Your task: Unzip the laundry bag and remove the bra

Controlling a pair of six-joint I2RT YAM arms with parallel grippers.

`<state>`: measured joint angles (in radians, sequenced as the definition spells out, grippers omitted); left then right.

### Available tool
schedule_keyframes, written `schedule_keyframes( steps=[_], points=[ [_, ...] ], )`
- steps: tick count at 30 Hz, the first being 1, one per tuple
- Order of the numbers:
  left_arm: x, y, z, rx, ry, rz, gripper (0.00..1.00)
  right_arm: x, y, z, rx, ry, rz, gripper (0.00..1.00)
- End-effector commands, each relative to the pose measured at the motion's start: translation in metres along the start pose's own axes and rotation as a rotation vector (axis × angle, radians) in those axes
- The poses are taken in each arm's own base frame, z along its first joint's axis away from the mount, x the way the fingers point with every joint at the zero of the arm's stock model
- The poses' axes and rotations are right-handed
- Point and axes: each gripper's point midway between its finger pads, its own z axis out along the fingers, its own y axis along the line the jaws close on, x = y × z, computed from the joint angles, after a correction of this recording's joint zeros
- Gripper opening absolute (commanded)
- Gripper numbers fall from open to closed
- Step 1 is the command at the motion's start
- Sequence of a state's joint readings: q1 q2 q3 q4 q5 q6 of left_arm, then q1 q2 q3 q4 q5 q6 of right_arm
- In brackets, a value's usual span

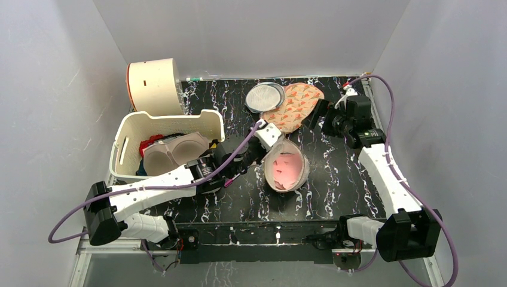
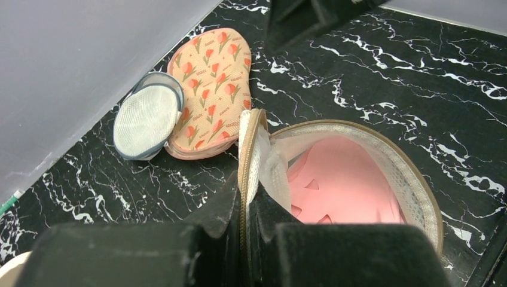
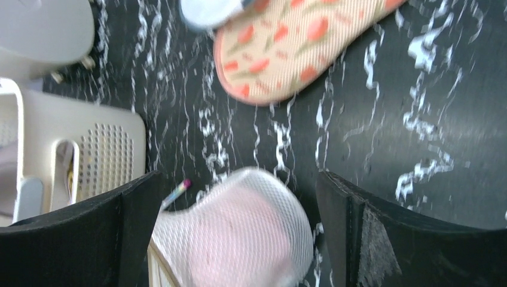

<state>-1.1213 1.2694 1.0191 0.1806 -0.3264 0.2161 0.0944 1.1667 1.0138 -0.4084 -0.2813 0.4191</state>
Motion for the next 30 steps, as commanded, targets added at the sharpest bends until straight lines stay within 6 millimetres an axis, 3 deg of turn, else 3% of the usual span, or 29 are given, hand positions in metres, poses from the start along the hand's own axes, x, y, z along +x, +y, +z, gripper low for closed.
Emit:
schedule_keyframes(
  steps=[1,8,15,22,26,28,30],
  points=[
    [-0.020,0.014,-0.004,-0.035,-0.038,-0.069,0.00,0.029,0.008,-0.023,-0.038,0.144,-0.014,0.98],
    [-0.016,0.018,-0.001,-0.046,-0.023,-0.073,0.00,0.103,0.028,-0.047,-0.229,0.295,0.118,0.98],
    [-0.011,0.013,0.003,-0.028,-0.006,-0.083,0.00,0.119,0.019,-0.060,-0.114,0.335,0.078,0.98],
    [-0.008,0.014,0.005,-0.036,0.006,-0.078,0.00,0.135,0.037,-0.061,-0.090,0.371,0.023,0.96],
    [-0.006,0.016,0.006,-0.042,0.011,-0.076,0.00,0.161,0.029,-0.054,-0.032,0.454,0.061,0.67],
    [-0.005,0.018,0.007,-0.046,0.018,-0.077,0.00,0.165,0.023,-0.054,-0.004,0.438,0.083,0.54],
    [-0.001,0.022,0.010,-0.058,0.040,-0.094,0.00,0.164,0.017,-0.057,0.023,0.404,0.096,0.51]
  ],
)
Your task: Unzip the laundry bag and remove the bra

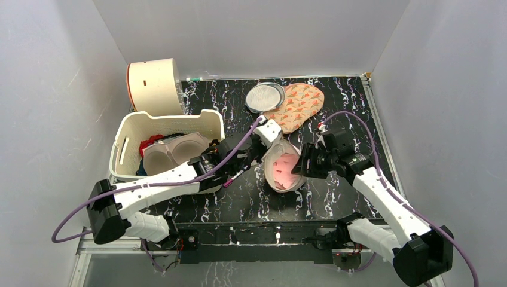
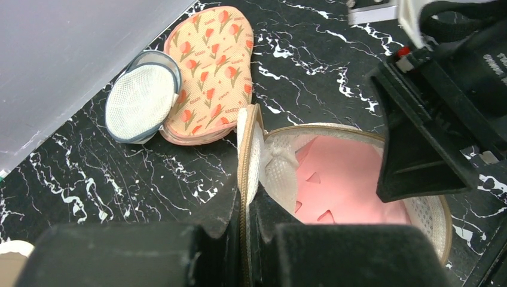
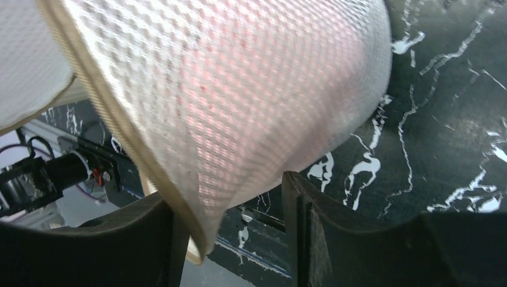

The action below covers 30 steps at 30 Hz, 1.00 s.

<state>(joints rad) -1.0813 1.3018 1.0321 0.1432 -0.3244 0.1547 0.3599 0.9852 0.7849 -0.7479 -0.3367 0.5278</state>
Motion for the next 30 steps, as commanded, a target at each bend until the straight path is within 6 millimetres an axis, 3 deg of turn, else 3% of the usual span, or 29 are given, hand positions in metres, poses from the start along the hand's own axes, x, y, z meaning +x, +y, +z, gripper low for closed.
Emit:
schedule_keyframes(
  steps=[1,4,8,12,22,24,27,30],
  points=[
    [-0.019,0.014,0.002,-0.032,-0.011,-0.050,0.00,-0.006,-0.010,-0.005,0.057,-0.099,0.058,0.51],
    [-0.019,0.016,0.003,-0.021,-0.003,-0.079,0.00,0.001,-0.018,-0.003,0.079,-0.101,0.091,0.51],
    [-0.018,0.024,0.004,-0.034,0.007,-0.091,0.00,0.009,-0.029,0.000,0.112,-0.099,0.115,0.33],
    [-0.010,0.039,0.007,-0.106,0.040,-0.081,0.05,0.012,-0.037,0.000,0.126,-0.128,0.110,0.32],
    [0.044,0.084,0.034,-0.284,0.234,-0.114,0.08,0.008,-0.048,-0.010,0.186,-0.176,0.089,0.25],
    [0.050,0.092,0.035,-0.329,0.260,-0.086,0.19,0.007,-0.045,-0.010,0.168,-0.191,0.089,0.24],
    [0.051,0.102,0.032,-0.378,0.271,-0.052,0.49,0.004,-0.044,-0.012,0.167,-0.205,0.086,0.22],
    [0.035,0.100,0.026,-0.367,0.227,-0.042,0.74,0.003,-0.034,-0.013,0.119,-0.201,0.063,0.19]
  ],
)
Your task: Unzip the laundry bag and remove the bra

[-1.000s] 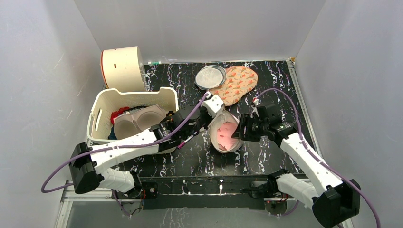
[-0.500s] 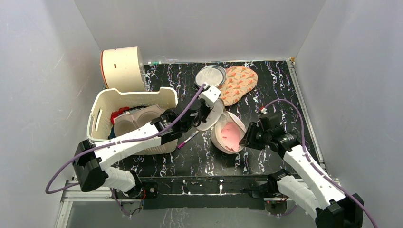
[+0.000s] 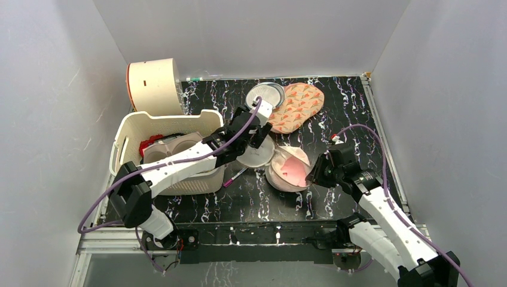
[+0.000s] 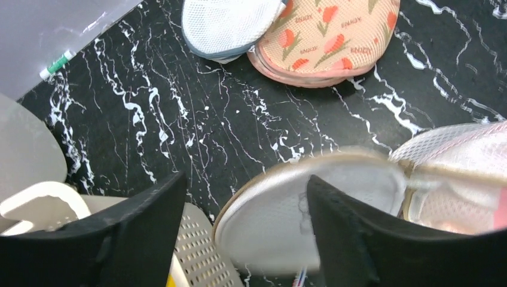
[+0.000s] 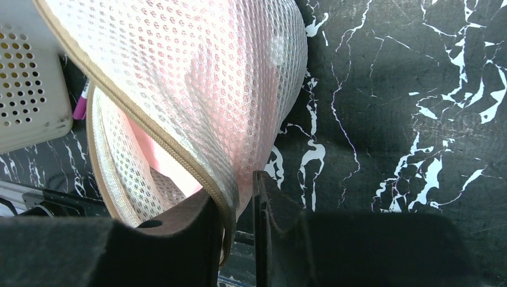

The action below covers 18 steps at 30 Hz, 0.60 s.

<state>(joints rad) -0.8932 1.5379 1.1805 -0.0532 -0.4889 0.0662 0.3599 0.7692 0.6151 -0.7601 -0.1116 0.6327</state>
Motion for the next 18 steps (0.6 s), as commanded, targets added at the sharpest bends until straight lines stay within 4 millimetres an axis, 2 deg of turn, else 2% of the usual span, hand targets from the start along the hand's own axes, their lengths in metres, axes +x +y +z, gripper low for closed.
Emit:
schedule_keyframes(
  steps=[1,3,7,11,15,18],
  points=[
    [-0.044,0.017,-0.027,-0.036,-0.119,-0.029,0.79,-0.015,0.019,-0.009,-0.073,-0.053,-0.032,0.19],
    [-0.061,0.004,-0.045,0.052,-0.205,-0.023,0.81,-0.019,0.021,-0.012,-0.086,-0.072,-0.035,0.21],
    [-0.072,-0.049,-0.079,0.298,-0.365,0.042,0.81,-0.026,0.019,-0.015,-0.072,-0.115,-0.013,0.23],
    [-0.061,-0.104,-0.091,0.486,-0.370,0.022,0.76,-0.029,0.020,-0.020,-0.059,-0.118,-0.002,0.22],
    [-0.046,-0.154,-0.090,0.635,-0.235,-0.055,0.70,-0.029,0.017,-0.023,-0.040,-0.119,-0.006,0.20],
    [-0.029,-0.180,-0.087,0.697,-0.121,-0.121,0.68,-0.026,0.015,-0.024,-0.038,-0.114,-0.001,0.20]
  ],
)
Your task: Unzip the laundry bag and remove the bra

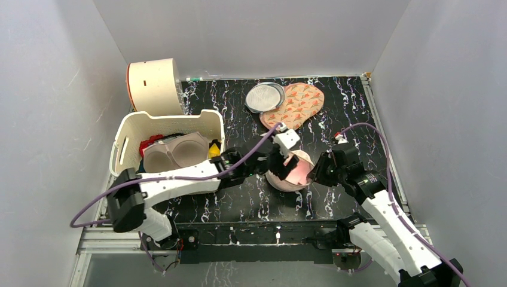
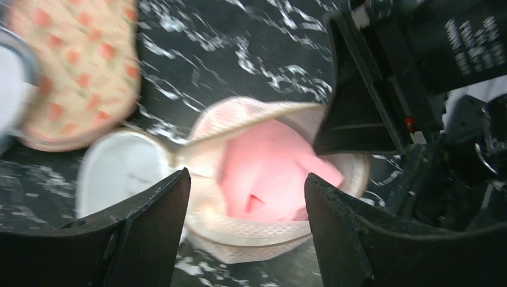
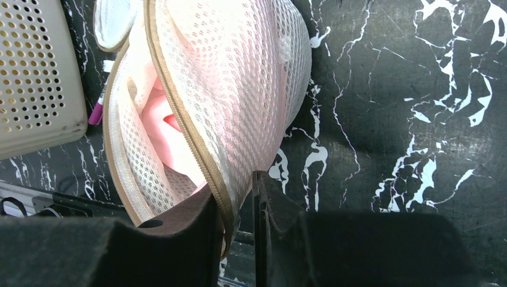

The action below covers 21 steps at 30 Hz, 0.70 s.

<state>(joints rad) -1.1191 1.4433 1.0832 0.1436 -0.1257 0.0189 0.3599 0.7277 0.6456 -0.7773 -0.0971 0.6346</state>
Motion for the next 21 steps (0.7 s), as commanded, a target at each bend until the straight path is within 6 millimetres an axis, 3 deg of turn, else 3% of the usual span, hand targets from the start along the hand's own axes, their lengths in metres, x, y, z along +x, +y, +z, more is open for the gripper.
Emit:
schedule_keyframes(
  steps=[1,4,8,15,19,21],
  points=[
    [0.017,-0.045,0.013,0.139,0.099,-0.190,0.69,-0.014,0.008,-0.010,-0.013,-0.059,0.003,0.21],
    [0.027,-0.059,0.019,0.182,0.123,-0.248,0.72,-0.011,0.003,-0.011,0.008,-0.047,0.015,0.22],
    [0.034,-0.073,0.023,0.242,0.150,-0.282,0.74,-0.010,-0.001,-0.015,0.030,-0.045,0.015,0.32],
    [0.041,-0.086,0.031,0.300,0.162,-0.307,0.78,-0.004,-0.002,-0.021,0.016,-0.054,0.028,0.15],
    [0.047,-0.096,0.039,0.340,0.194,-0.339,0.67,-0.005,0.001,-0.027,-0.005,-0.063,0.022,0.20],
    [0.051,-0.097,0.043,0.343,0.200,-0.338,0.64,-0.001,-0.003,-0.025,0.006,-0.054,0.018,0.16]
  ],
)
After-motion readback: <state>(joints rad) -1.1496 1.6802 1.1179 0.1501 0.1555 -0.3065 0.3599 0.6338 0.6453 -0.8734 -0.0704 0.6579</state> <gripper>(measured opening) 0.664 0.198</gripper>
